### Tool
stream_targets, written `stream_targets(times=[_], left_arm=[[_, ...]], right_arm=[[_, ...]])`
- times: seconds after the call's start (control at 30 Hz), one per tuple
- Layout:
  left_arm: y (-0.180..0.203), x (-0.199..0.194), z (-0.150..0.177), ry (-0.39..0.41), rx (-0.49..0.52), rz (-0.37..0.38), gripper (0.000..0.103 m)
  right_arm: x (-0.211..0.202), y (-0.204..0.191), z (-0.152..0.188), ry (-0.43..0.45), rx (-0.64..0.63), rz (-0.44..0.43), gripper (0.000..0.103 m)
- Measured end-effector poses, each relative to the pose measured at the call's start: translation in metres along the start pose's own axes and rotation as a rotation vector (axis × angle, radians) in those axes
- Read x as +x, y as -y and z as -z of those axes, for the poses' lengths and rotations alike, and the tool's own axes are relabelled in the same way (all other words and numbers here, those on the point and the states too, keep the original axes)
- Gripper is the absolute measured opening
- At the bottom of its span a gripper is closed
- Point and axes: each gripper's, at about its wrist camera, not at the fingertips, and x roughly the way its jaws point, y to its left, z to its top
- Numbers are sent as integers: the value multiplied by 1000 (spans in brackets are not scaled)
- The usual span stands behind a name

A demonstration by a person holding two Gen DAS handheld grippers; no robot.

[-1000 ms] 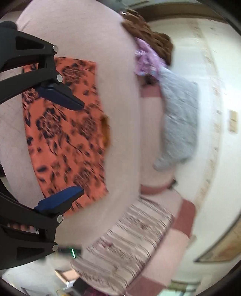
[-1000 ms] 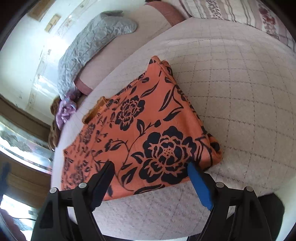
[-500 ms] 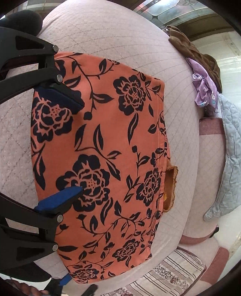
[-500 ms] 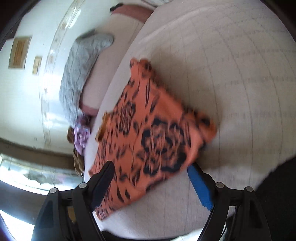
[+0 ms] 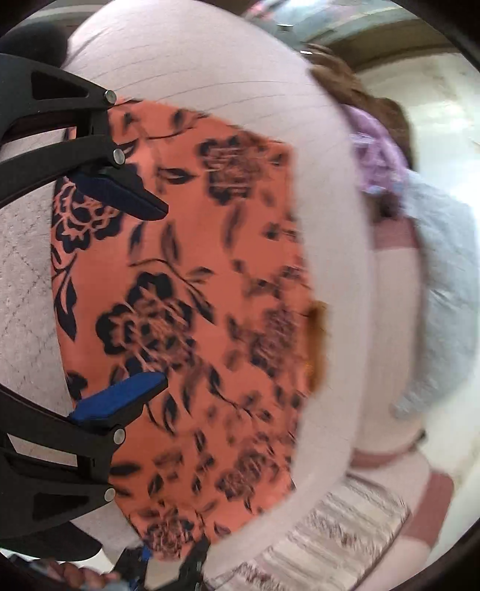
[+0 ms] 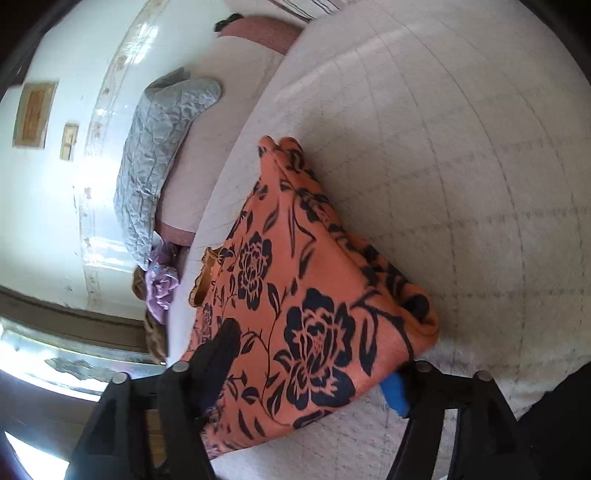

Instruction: Fold small clothes

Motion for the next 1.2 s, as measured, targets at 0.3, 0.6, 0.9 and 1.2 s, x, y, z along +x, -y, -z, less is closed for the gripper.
stream_targets(times=[0.3, 0.6, 0.9, 1.2], left_arm=[[-22, 32, 17, -91, -52, 106, 88], [-180, -9, 45, 154, -471, 16, 88], [-257, 17, 84, 212, -703, 129, 86], [-261, 7, 86, 246, -727, 229, 86]], right_arm=[[12, -48, -9, 0, -234, 159, 17], [41, -275, 115, -13, -892, 17, 16], [146, -269, 174, -309, -918, 97, 14], [131, -322, 226, -322, -1007, -57, 14]])
